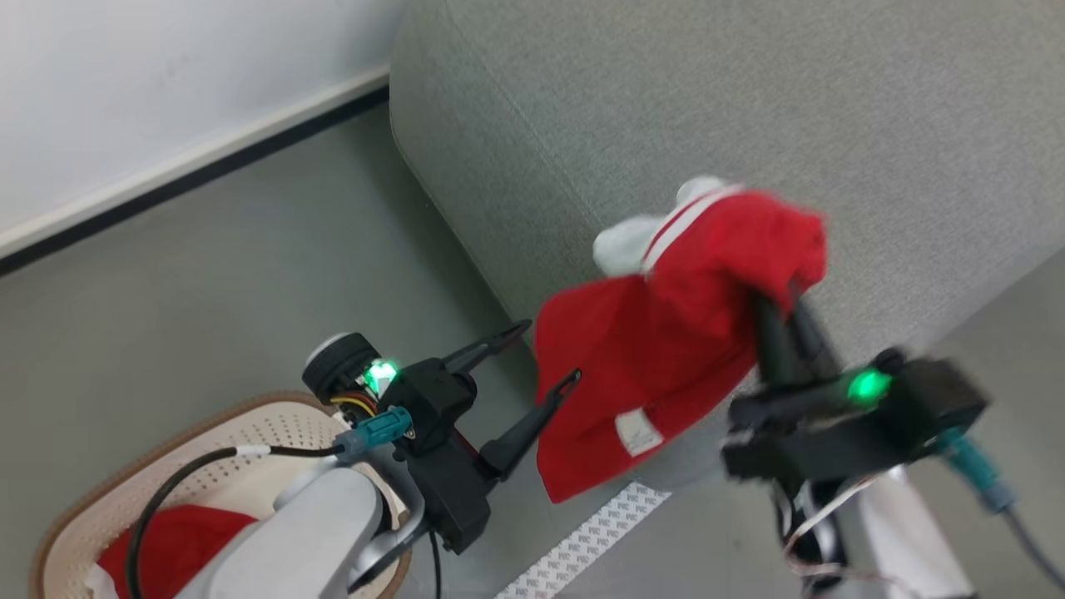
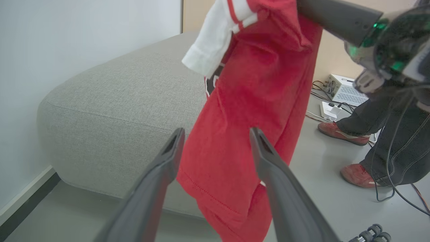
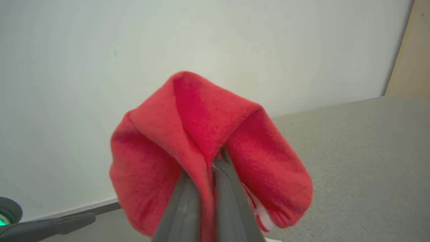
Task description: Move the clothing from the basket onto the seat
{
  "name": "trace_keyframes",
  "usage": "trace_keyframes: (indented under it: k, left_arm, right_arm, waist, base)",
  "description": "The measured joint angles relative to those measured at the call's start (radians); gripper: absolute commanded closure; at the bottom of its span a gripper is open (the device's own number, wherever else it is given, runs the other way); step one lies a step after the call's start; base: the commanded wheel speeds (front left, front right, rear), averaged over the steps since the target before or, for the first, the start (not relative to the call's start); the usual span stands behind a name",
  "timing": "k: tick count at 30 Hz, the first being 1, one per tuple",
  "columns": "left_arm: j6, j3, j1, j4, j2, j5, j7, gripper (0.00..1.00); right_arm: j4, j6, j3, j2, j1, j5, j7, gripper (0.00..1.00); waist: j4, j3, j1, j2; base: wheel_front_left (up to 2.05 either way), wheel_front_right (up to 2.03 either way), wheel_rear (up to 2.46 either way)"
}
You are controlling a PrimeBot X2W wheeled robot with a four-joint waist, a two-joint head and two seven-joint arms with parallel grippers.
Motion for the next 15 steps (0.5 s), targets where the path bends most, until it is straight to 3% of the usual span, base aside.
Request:
trace_keyframes:
  k: [6, 15]
  left_arm:
    - [0.000, -0.012, -0.030, -0.054, 0.040, 0.021, 0.038, 0.00]
    - [-0.003, -0.038, -0.107, -0.142, 0.088, 0.031, 0.106, 0.00]
  right_arm:
    - [-0.031, 0.000, -0.082, -0.014, -0.159, 0.055, 0.000, 1.00]
    - [-0.027, 0.000, -0.268, -0.180, -0.450, 0.140, 0.000, 1.00]
  waist:
    - [0.001, 0.063, 0.0000, 0.0000]
    - [0.028, 0.192, 0.0001, 0.0000]
  base:
    - [0.00, 0.00, 0.00]
    - [0.00, 0.00, 0.00]
